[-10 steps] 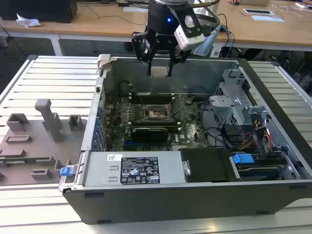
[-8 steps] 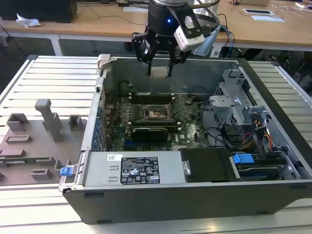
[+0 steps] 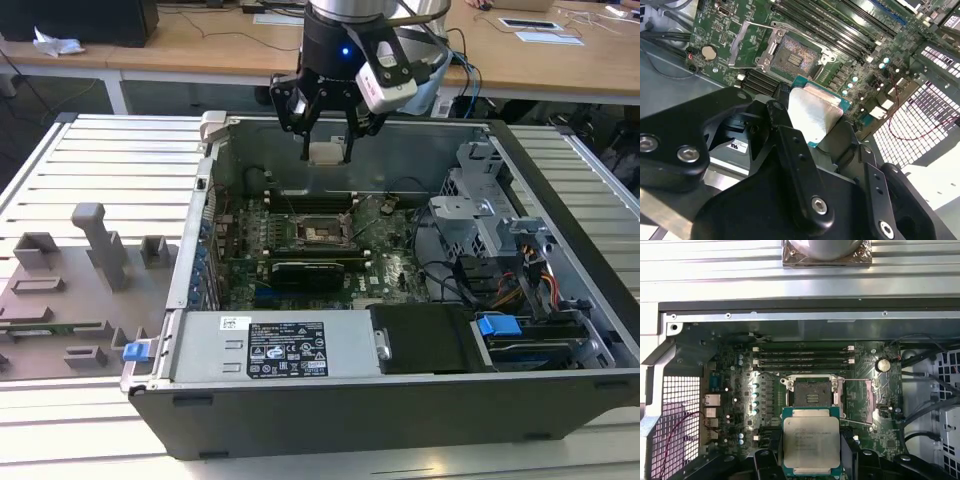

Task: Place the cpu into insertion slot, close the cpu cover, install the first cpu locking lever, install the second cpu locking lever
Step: 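Place the cpu into insertion slot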

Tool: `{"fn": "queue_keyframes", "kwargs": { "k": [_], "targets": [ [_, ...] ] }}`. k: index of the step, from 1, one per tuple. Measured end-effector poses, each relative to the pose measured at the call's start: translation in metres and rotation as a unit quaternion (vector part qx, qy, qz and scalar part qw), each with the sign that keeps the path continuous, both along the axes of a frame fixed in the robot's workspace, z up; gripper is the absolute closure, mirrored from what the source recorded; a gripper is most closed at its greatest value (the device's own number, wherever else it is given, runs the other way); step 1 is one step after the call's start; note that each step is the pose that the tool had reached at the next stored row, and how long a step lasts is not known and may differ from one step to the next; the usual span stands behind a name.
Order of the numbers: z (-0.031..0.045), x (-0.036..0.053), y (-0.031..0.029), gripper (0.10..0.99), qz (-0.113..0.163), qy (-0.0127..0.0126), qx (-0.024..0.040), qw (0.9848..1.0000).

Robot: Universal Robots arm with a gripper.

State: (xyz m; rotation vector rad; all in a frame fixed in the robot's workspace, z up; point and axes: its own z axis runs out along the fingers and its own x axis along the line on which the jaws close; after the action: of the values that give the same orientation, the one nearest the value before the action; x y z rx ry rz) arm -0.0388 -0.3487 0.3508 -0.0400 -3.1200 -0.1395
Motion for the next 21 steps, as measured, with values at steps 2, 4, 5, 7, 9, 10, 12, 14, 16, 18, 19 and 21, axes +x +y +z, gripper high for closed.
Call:
{"fn": "queue_keyframes", "kwargs": {
  "k": [2, 4, 5, 7, 9, 10, 12, 14, 16, 18, 19, 21],
  "targets": [
    [-0.0011, 0.0000, 0.0000, 0.545, 0.000, 0.0000, 0.0000, 1.0000],
    [-0.0026, 0.0000, 0.0000, 0.545, 0.000, -0.0001, 0.0001, 1.0000],
    [-0.0037, 0.0000, 0.0000, 0.545, 0.000, 0.0000, 0.0000, 1.0000],
    [-0.0057, 0.0000, 0.0000, 0.545, 0.000, 0.0000, 0.0000, 1.0000],
    [-0.0081, 0.0000, 0.0000, 0.545, 0.000, 0.0000, 0.0000, 1.0000],
    [-0.0096, 0.0000, 0.0000, 0.545, 0.000, 0.0000, 0.0000, 1.0000],
    [-0.0119, 0.0000, 0.0000, 0.545, 0.000, 0.0000, -0.0001, 1.0000],
    [-0.0127, 0.0000, 0.0000, 0.545, 0.000, 0.0000, -0.0001, 1.0000],
    [-0.0140, 0.0000, 0.0000, 0.545, 0.000, 0.0000, -0.0001, 1.0000],
    [-0.0147, 0.0000, 0.0000, 0.545, 0.000, 0.0000, -0.0001, 1.0000],
    [-0.0151, 0.0000, 0.0000, 0.545, 0.000, 0.0000, -0.0001, 1.0000],
    [-0.0161, 0.0000, 0.0000, 0.545, 0.000, 0.0000, -0.0001, 1.0000]
  ]
}}
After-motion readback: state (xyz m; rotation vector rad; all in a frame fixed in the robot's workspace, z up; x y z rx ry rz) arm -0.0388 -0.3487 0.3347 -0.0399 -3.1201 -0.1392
